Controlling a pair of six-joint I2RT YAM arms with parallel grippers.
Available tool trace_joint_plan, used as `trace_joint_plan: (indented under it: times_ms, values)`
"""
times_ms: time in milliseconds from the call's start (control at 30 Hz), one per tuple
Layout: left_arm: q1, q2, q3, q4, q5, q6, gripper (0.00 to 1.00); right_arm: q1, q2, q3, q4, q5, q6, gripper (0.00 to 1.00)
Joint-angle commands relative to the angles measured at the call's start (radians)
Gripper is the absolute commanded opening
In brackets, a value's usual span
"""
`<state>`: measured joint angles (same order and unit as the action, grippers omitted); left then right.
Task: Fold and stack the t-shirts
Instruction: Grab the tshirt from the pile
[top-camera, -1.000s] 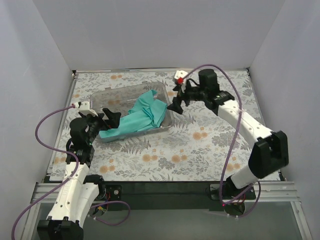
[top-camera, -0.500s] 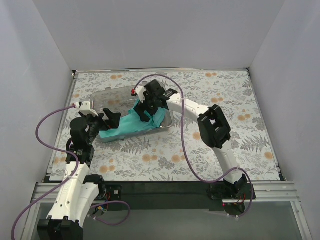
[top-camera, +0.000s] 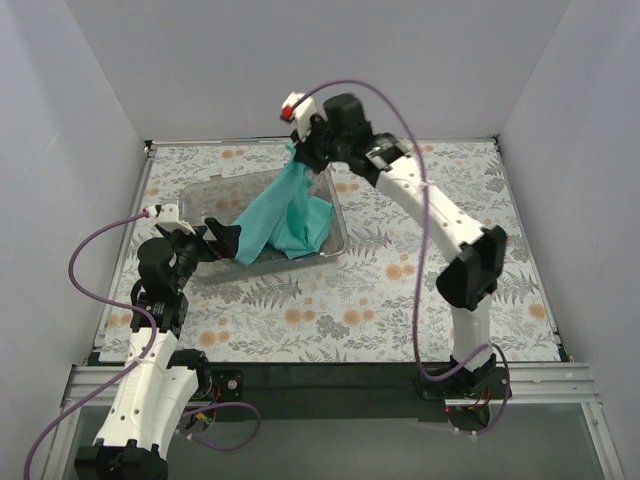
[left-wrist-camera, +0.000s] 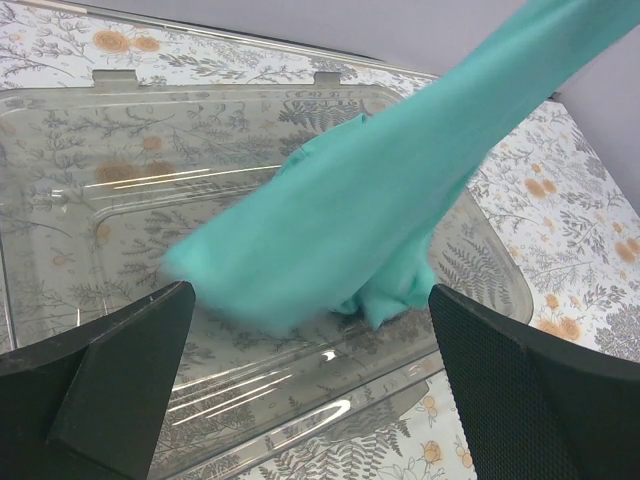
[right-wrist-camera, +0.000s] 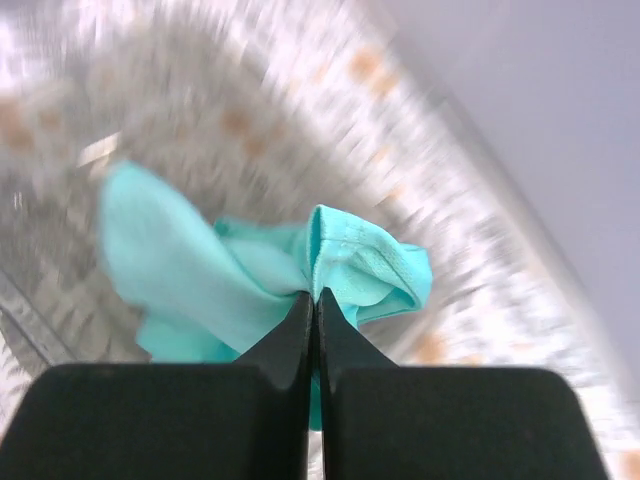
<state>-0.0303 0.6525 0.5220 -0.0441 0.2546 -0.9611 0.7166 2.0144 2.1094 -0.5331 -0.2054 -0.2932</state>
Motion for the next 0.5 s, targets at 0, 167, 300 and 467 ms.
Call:
trace_joint_plan:
  times_ms: [0, 167, 300, 467]
  values:
    - [-0.003, -0.008, 0.009, 0.003, 0.002, 0.012, 0.98, -0.016, -0.222, 0.118, 0.09, 0.036, -0.06, 0.01]
    - [-0.003, -0.007, 0.007, 0.004, 0.002, 0.012, 0.98, -0.028, -0.384, 0.161, 0.125, 0.236, -0.113, 0.01]
    - [-0.003, 0.001, 0.006, 0.006, -0.001, 0.012, 0.98, -0.208, -0.45, 0.218, 0.127, 0.265, -0.047, 0.01]
    - [-0.003, 0.022, 0.009, 0.007, 0.005, 0.012, 0.98, -0.296, -0.513, 0.17, 0.117, 0.261, -0.066, 0.01]
